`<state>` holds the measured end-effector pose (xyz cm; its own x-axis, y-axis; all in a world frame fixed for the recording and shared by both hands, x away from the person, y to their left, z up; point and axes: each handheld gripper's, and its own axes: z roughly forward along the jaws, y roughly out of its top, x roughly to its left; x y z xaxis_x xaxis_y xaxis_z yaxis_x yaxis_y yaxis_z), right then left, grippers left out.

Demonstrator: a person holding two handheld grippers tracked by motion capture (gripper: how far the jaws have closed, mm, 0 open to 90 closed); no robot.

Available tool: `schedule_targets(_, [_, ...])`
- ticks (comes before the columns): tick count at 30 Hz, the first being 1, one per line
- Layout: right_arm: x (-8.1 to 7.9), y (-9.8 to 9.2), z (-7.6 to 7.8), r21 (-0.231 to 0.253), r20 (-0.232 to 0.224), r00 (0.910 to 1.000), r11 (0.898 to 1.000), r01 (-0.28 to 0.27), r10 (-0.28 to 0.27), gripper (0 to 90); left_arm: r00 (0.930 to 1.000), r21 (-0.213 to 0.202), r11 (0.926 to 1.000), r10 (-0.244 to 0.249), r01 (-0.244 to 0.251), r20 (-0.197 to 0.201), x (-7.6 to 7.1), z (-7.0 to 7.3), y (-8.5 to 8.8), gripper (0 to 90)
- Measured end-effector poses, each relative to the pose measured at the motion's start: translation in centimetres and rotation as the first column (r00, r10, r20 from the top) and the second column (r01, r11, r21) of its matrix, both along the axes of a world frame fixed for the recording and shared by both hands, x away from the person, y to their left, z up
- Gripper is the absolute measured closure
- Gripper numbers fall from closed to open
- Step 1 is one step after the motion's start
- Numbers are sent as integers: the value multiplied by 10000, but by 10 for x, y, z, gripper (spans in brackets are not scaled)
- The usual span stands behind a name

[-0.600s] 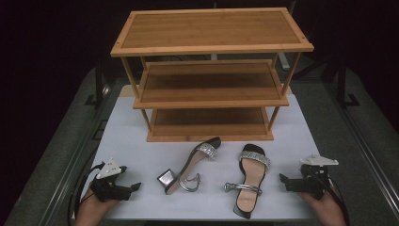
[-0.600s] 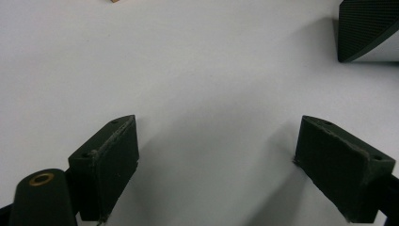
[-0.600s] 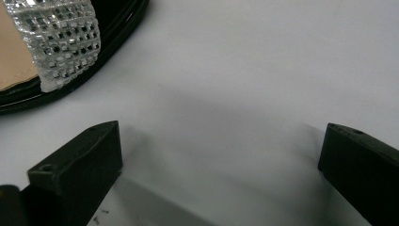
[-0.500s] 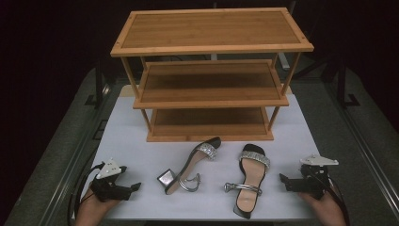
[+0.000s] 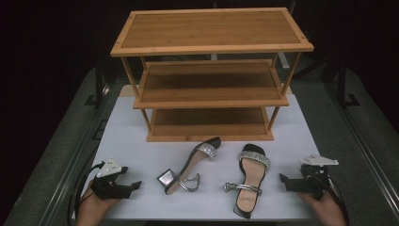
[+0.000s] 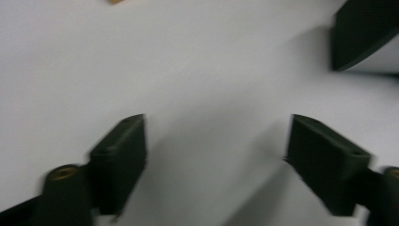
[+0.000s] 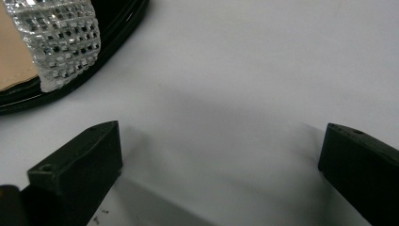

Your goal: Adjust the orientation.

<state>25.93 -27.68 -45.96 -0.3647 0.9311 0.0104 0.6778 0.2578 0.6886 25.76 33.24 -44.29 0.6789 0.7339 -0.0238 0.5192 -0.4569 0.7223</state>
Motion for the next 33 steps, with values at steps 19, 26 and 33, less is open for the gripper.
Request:
schedule_targets(19, [0, 0, 0, -1, 15, 10000, 10000, 1, -1, 0, 9923, -1508, 9811, -1154, 1210, 449, 20, 63, -67, 580])
schedule_targets(26, [0, 0, 0, -13, 28, 10000, 10000, -12, 12, 0, 9826, -1502, 9712, -1798, 1849, 466, 25, 69, -102, 529])
schedule_targets(33, [0, 0, 0, -14, 30, 10000, 10000, -11, 11, 0, 9758, -1457, 9649, -2155, 2185, 362, 30, 66, -126, 497])
